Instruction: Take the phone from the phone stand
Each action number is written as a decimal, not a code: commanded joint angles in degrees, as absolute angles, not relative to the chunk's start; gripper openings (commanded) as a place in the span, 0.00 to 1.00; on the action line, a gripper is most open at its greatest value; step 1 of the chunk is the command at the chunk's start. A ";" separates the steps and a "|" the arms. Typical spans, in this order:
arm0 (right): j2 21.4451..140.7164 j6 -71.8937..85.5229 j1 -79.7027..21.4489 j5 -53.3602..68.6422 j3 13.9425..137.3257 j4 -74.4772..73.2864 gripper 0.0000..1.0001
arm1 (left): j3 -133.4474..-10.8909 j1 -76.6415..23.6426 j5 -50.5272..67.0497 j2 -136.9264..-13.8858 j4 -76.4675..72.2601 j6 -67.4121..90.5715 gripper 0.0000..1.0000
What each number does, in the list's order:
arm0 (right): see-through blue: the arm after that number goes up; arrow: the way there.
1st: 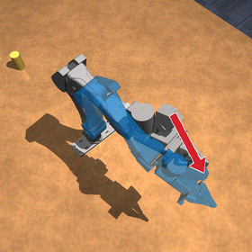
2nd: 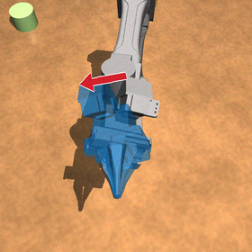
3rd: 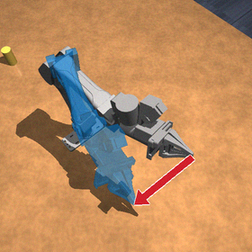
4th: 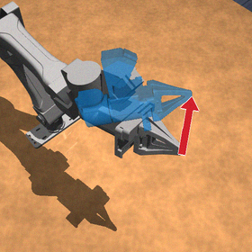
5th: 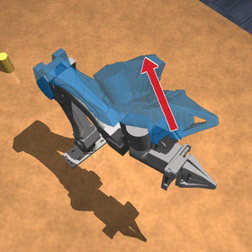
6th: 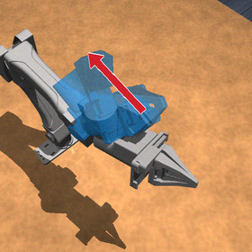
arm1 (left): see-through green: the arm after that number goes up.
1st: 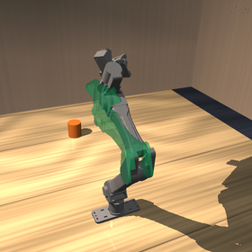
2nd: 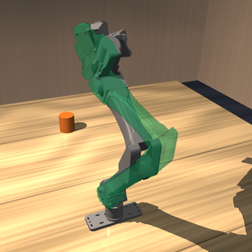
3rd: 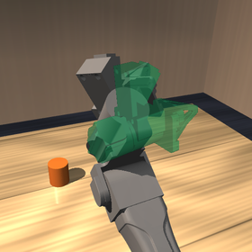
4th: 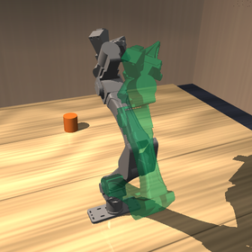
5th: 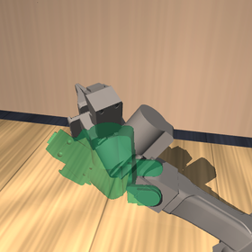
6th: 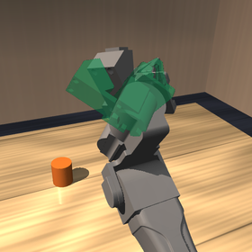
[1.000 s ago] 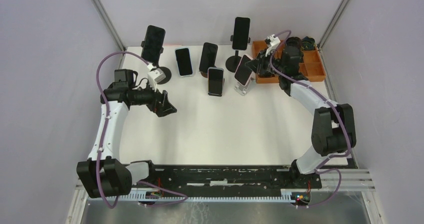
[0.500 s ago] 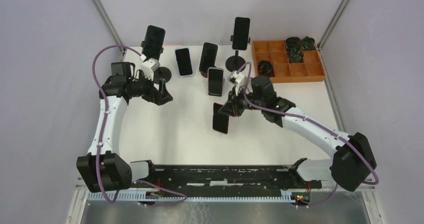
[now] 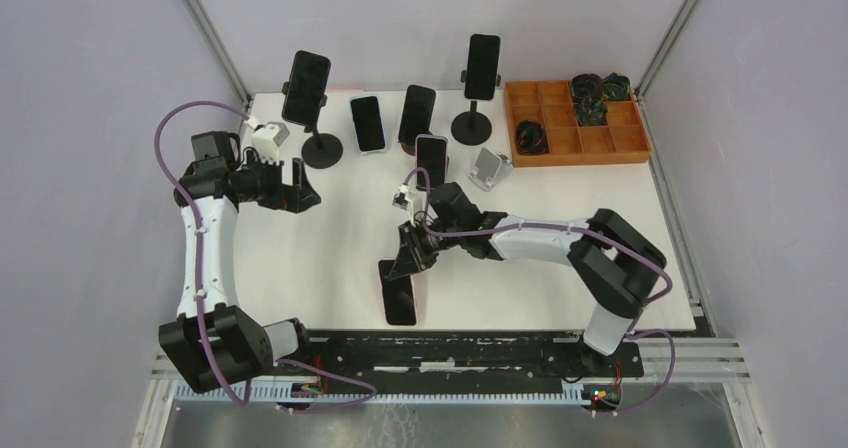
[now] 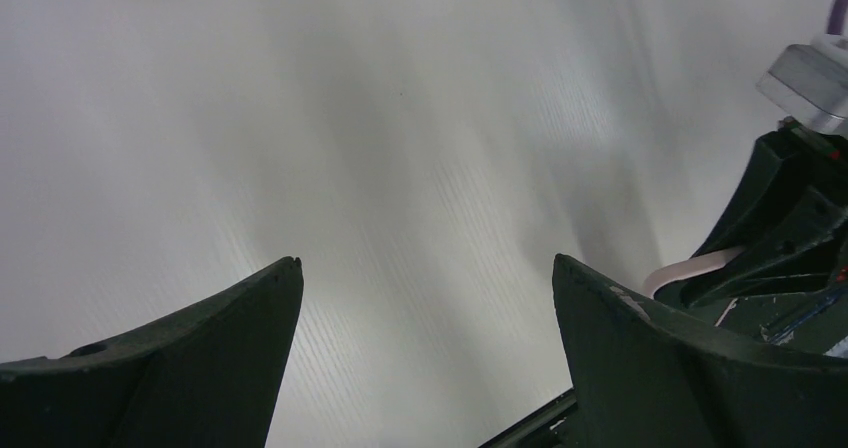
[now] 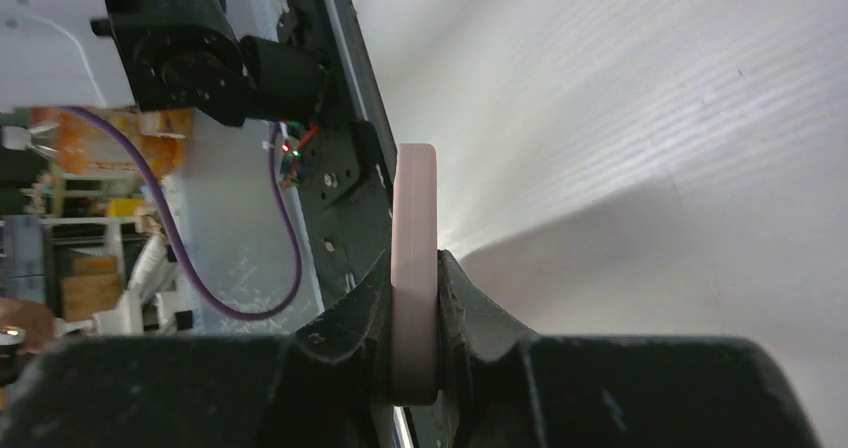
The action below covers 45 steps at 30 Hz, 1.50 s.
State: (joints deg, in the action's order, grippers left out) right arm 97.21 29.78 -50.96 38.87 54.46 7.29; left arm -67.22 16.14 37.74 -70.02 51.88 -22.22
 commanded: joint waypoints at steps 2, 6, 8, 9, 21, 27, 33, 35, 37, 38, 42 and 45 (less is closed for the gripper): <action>105.35 44.63 -51.00 43.85 59.91 25.28 0.00 | -66.19 16.40 40.08 -66.80 54.18 -26.84 1.00; 110.15 51.28 -51.03 42.49 60.85 31.47 0.00 | -64.26 16.37 39.63 -65.83 54.22 -28.02 1.00; 112.53 53.93 -51.14 42.79 61.28 34.56 0.00 | -63.87 16.39 40.17 -65.92 54.22 -28.51 1.00; 113.69 54.76 -51.15 43.11 61.57 35.30 0.00 | -63.67 16.38 40.70 -65.92 54.23 -28.83 1.00; 116.61 42.27 -51.24 37.75 63.21 21.07 0.15 | -63.31 16.33 42.63 -66.54 54.64 -30.71 1.00; 114.57 38.48 -51.75 31.70 61.32 17.00 0.38 | -61.98 16.33 44.48 -65.63 54.40 -31.01 1.00; 113.38 35.72 -52.45 28.02 60.14 14.91 0.50 | -62.04 16.28 46.07 -65.93 54.13 -30.42 1.00; 113.68 33.55 -53.02 27.00 62.10 12.02 0.59 | -62.21 16.26 46.10 -66.13 54.14 -30.33 1.00; 113.62 31.17 -53.62 25.39 63.84 8.91 0.68 | -62.36 16.28 45.93 -66.07 54.14 -30.40 1.00; 113.64 30.36 -53.73 24.94 64.78 7.50 0.70 | -62.40 16.27 45.88 -66.02 54.10 -30.49 1.00; 113.01 28.26 -53.66 24.30 66.70 5.12 0.76 | -62.62 16.31 45.96 -66.05 54.14 -30.50 1.00; 113.03 26.84 -53.67 23.49 69.08 1.59 0.78 | -62.87 16.29 46.14 -66.49 54.14 -30.27 1.00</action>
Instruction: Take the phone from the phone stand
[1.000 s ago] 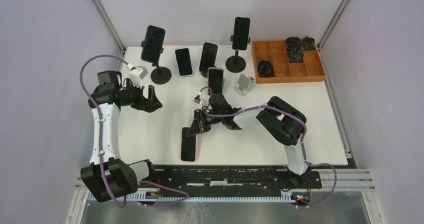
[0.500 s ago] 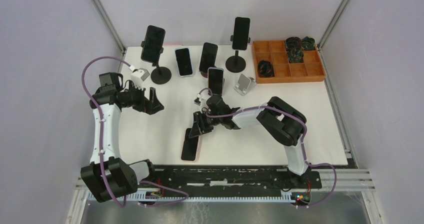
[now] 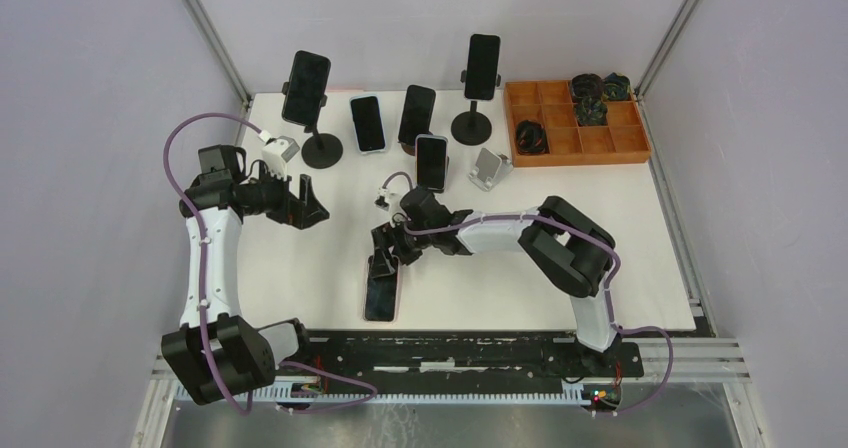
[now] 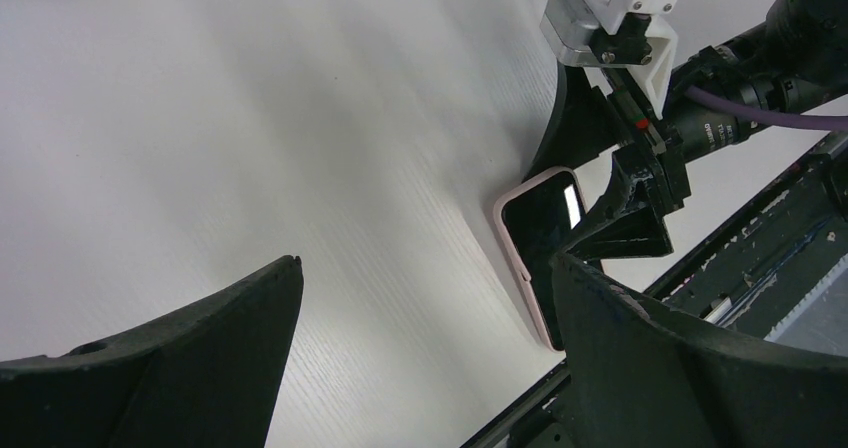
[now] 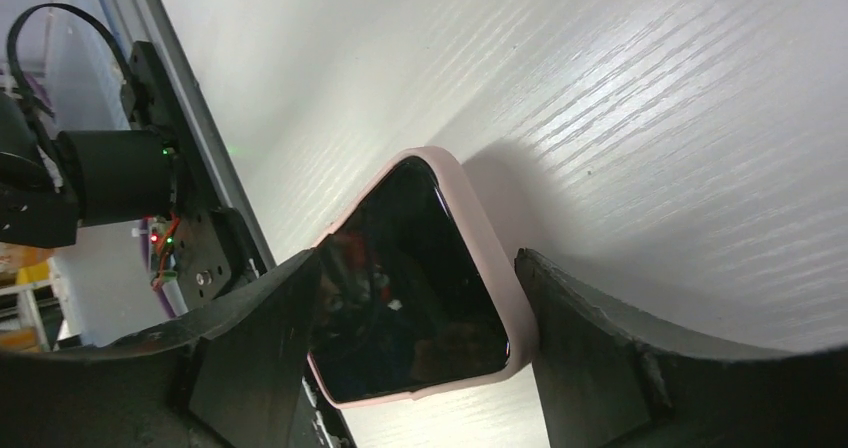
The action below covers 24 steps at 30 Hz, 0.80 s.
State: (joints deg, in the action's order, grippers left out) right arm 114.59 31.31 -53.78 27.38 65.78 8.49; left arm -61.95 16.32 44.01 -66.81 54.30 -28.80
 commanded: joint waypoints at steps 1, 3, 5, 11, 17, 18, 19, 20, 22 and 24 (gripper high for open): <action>112.95 26.25 -53.70 22.88 69.74 0.44 0.80 | -62.97 16.30 46.13 -66.55 54.07 -30.24 1.00; 112.31 25.39 -53.52 21.10 70.73 -2.71 0.89 | -63.25 16.26 46.04 -66.70 54.13 -30.24 1.00; 110.73 24.79 -53.19 19.31 70.48 -4.49 0.98 | -63.49 16.31 45.92 -66.71 54.13 -30.23 1.00; 101.73 21.88 -50.72 15.58 71.20 -7.73 0.98 | -63.85 16.24 46.42 -66.89 54.19 -30.26 1.00; 95.68 7.68 -40.87 9.40 86.79 -23.40 0.98 | -65.56 16.29 47.76 -67.85 55.64 -30.85 1.00; 94.46 6.42 -38.53 8.26 87.69 -23.23 0.98 | -66.02 16.32 48.36 -68.27 55.72 -30.59 1.00; 93.26 5.31 -35.37 8.34 87.65 -21.77 0.98 | -66.48 16.33 48.80 -68.69 55.68 -30.27 1.00; 92.48 4.75 -33.02 9.10 87.31 -20.35 0.98 | -67.08 16.27 49.06 -69.13 55.68 -30.03 1.00; 92.33 3.41 -28.85 10.61 87.53 -18.01 0.98 | -67.93 16.33 49.01 -69.79 55.62 -29.80 1.00; 94.01 1.51 -26.92 10.74 89.85 -18.73 0.98 | -68.35 16.30 48.58 -70.18 55.60 -29.80 1.00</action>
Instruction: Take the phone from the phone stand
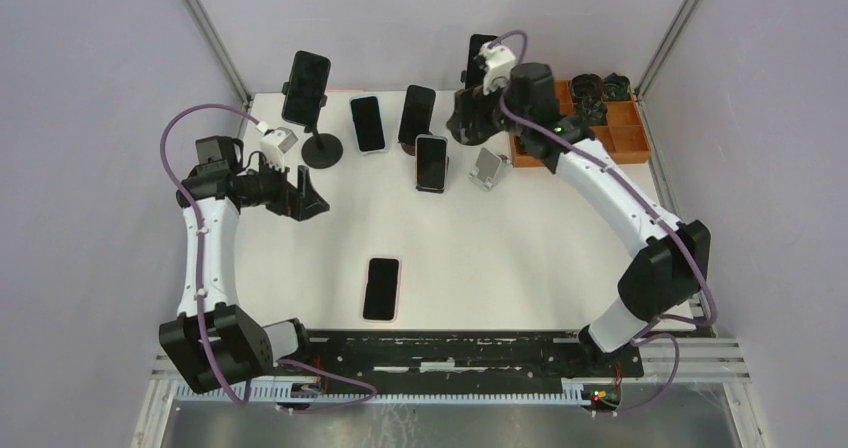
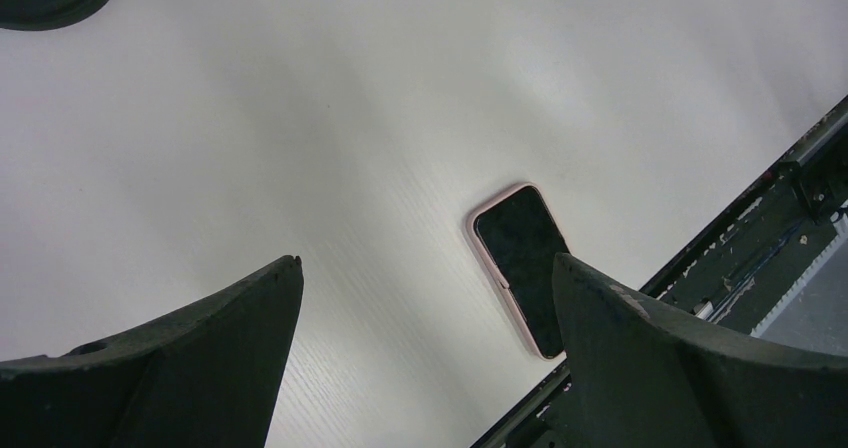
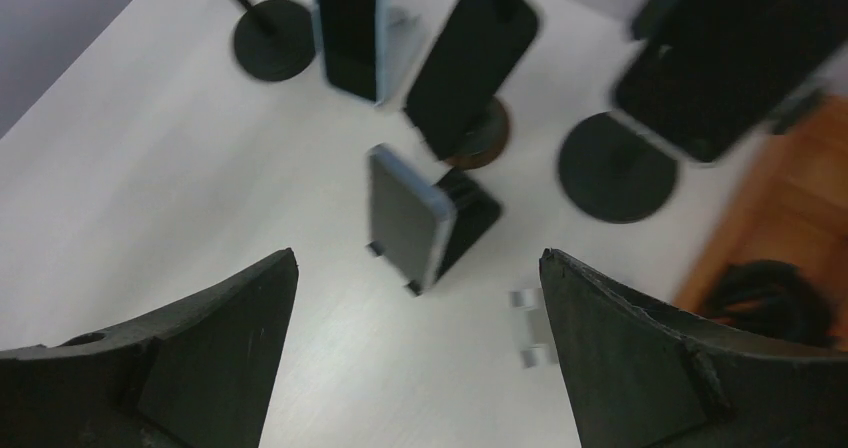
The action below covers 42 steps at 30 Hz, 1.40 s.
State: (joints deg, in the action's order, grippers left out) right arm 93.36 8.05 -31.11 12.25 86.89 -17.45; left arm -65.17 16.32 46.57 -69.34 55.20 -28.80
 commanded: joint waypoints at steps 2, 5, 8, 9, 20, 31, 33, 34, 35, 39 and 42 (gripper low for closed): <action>97.25 -1.21 -26.02 10.21 92.98 -20.70 0.98 | -68.53 16.26 47.63 -70.62 55.63 -29.65 1.00; 101.32 -3.50 -24.71 12.44 95.49 -21.32 0.98 | -68.68 16.29 46.78 -71.25 55.64 -29.27 1.00; 103.75 -5.04 -23.83 19.57 94.04 -18.80 0.98 | -68.60 16.26 46.97 -71.23 55.61 -29.36 1.00; 104.32 -5.02 -23.67 22.19 93.00 -16.97 0.98 | -68.70 16.27 46.96 -71.22 55.62 -29.36 1.00; 110.70 -0.95 -23.63 36.26 90.85 -8.28 0.98 | -68.95 16.30 47.29 -71.71 55.68 -29.53 1.00; 116.54 3.39 -23.86 39.04 93.01 -1.92 0.84 | -68.71 16.32 47.88 -70.88 55.63 -29.79 1.00; 116.92 3.95 -24.14 39.52 92.51 -0.47 0.79 | -68.65 16.30 47.88 -70.87 55.62 -29.82 1.00; 117.11 4.08 -24.41 39.67 92.34 -0.43 0.76 | -68.64 16.27 47.90 -70.90 55.59 -29.87 1.00; 117.33 4.37 -24.62 39.56 92.14 1.03 0.74 | -68.71 16.29 47.81 -70.92 55.64 -29.88 1.00; 117.91 5.34 -25.79 39.99 91.77 2.91 0.59 | -68.64 16.28 47.67 -71.03 55.60 -30.05 1.00; 118.22 6.00 -26.40 39.89 91.63 3.84 0.46 | -68.64 16.31 47.23 -71.10 55.63 -30.01 1.00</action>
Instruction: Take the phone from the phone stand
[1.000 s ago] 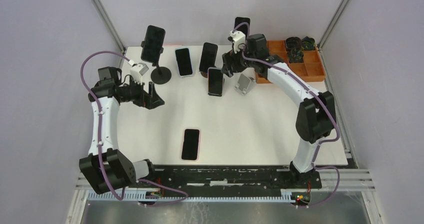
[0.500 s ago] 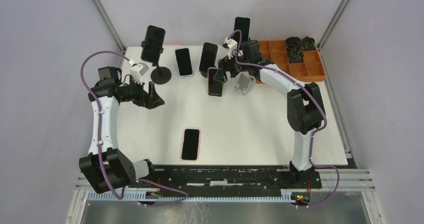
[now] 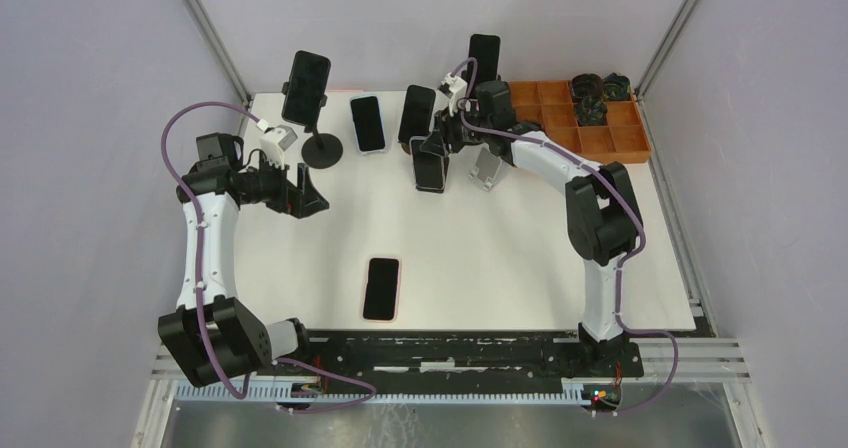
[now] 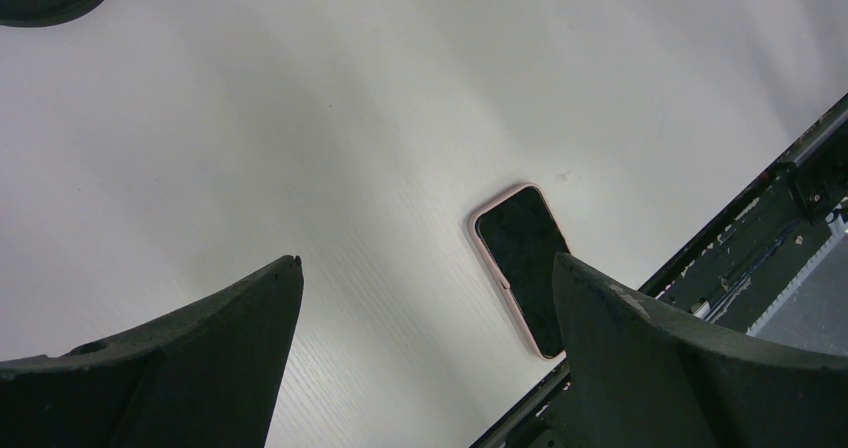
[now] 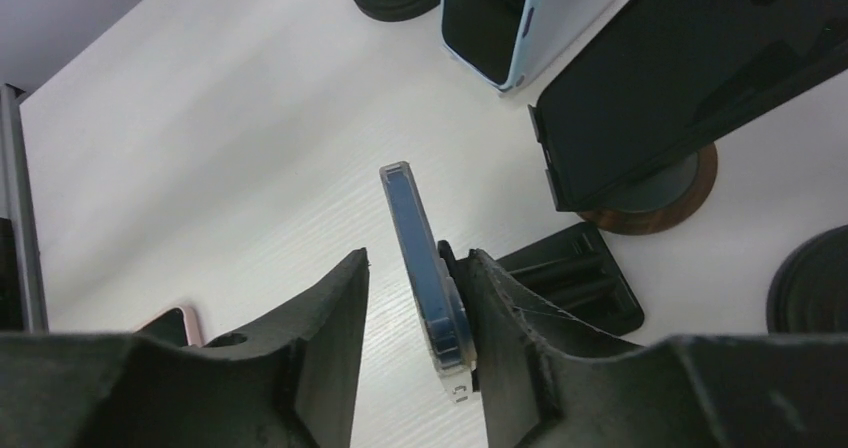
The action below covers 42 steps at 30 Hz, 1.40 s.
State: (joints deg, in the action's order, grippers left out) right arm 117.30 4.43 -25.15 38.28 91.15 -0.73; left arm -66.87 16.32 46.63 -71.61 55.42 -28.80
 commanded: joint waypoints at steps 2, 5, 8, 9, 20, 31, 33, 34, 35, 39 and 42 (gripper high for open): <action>118.53 6.49 -26.56 40.12 91.54 4.12 0.42 | -68.60 16.30 46.98 -71.03 55.65 -29.96 1.00; 118.89 6.81 -26.68 39.56 91.41 3.92 0.51 | -68.39 16.31 46.87 -70.72 55.64 -30.03 1.00; 119.37 6.54 -26.65 38.83 90.99 3.61 0.59 | -68.30 16.26 46.72 -70.34 55.67 -30.31 1.00; 119.56 6.52 -26.70 38.59 90.89 3.60 0.59 | -68.29 16.26 46.63 -70.37 55.64 -30.36 1.00; 118.67 8.01 -26.70 36.50 89.28 6.69 0.25 | -68.36 16.26 46.50 -70.40 55.70 -30.41 1.00; 109.70 11.23 -26.71 37.81 88.71 10.91 0.01 | -68.00 16.26 46.88 -70.52 55.64 -30.41 1.00; 107.64 11.70 -26.95 38.38 88.77 11.76 0.00 | -67.71 16.29 46.93 -70.58 55.67 -30.50 1.00; 106.31 11.90 -27.16 38.55 88.77 12.08 0.00 | -67.64 16.26 46.93 -70.58 55.61 -30.50 1.00; 105.31 11.96 -27.53 38.75 88.80 12.20 0.00 | -67.59 16.26 46.91 -70.53 55.66 -30.51 1.00; 100.37 11.71 -29.72 39.63 88.02 9.54 0.00 | -67.84 16.28 46.92 -70.65 55.66 -29.94 1.00; 94.13 13.79 -32.08 39.13 80.61 9.48 0.00 | -68.03 16.29 47.10 -70.59 55.62 -29.84 1.00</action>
